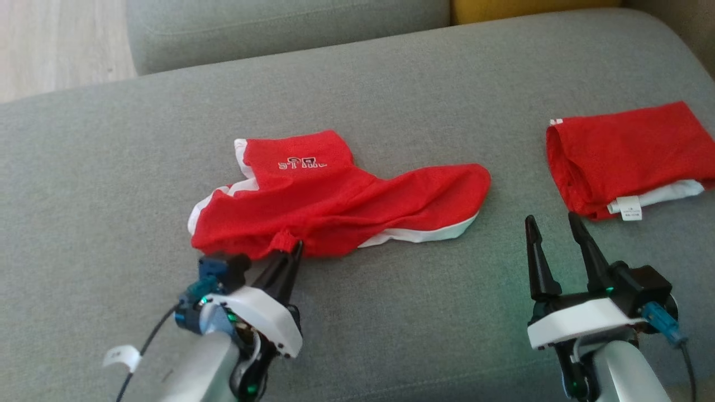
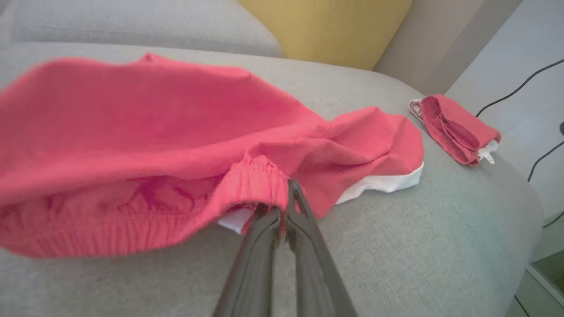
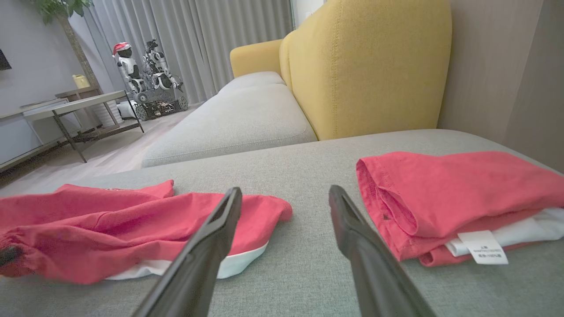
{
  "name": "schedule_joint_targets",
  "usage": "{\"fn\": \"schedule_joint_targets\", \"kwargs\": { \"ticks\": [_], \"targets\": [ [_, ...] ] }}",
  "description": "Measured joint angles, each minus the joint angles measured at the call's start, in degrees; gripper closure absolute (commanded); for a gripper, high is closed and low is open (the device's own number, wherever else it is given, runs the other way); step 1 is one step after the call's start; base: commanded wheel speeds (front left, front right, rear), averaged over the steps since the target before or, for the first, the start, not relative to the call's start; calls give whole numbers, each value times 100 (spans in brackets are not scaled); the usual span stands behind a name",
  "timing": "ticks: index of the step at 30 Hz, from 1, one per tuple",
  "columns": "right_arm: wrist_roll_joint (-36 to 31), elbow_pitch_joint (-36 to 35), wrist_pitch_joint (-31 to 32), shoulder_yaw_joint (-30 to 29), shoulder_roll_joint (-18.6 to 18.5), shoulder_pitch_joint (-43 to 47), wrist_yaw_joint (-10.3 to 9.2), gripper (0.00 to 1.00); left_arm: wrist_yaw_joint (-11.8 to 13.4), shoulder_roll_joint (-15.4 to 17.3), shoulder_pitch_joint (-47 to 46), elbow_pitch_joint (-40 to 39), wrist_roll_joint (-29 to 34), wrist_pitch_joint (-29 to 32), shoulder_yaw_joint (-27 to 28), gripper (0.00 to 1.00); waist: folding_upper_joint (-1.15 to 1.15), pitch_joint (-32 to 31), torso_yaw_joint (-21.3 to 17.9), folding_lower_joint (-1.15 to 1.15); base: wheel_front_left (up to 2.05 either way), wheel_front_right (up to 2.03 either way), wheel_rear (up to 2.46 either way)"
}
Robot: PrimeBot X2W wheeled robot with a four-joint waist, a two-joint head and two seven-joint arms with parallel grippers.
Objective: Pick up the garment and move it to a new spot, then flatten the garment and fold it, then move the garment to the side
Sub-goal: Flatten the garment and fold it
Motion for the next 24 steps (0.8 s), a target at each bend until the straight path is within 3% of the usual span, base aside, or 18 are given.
{"fn": "schedule_joint_targets", "kwargs": {
  "ticks": [8,17,24],
  "targets": [
    [110,71,-2,-42,0,4,0,0,8,399,127,-703,-2,89,158,100,0,-227,170,0,0,0,0],
    [116,104,-8,-27,0,30,0,0,20,1193,624,-2041,-287,1251,188,100,0,-226,229,0,0,0,0],
    [133,107,-8,149,1,-101,0,0,412,1552,148,-2213,-334,1790,598,100,0,5,80,0,0,0,0]
  ]
}}
